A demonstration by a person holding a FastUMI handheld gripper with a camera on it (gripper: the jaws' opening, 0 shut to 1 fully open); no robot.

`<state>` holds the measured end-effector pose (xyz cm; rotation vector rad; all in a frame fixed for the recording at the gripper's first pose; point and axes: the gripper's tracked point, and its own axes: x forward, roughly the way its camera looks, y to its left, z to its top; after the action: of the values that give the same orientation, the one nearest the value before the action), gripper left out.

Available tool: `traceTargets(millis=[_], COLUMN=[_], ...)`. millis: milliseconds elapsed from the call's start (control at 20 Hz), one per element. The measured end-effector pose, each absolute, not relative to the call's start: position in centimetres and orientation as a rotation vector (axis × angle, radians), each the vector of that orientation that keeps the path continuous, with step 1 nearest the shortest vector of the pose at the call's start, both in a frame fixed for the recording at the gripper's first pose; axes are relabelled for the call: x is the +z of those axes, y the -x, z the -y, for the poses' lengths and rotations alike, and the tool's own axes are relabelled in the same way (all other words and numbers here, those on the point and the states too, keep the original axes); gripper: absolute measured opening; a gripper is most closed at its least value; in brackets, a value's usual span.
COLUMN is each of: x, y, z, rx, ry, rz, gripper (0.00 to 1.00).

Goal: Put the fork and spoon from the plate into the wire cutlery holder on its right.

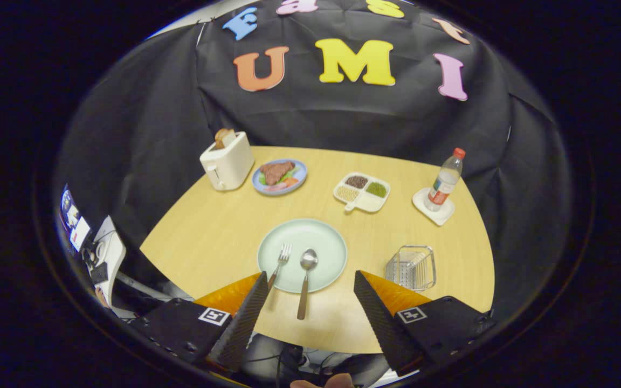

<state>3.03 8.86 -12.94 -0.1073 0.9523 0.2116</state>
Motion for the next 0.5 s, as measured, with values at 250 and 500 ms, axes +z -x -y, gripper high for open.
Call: traceTargets(millis=[250,500], x=[-19.4,-23.1], y=[-1.6,-0.9], z=[-10.0,-10.0], rx=[0.235,0.225], ry=[0.174,0.245], rz=[-1.192,-1.303], gripper=[0.96,0.96])
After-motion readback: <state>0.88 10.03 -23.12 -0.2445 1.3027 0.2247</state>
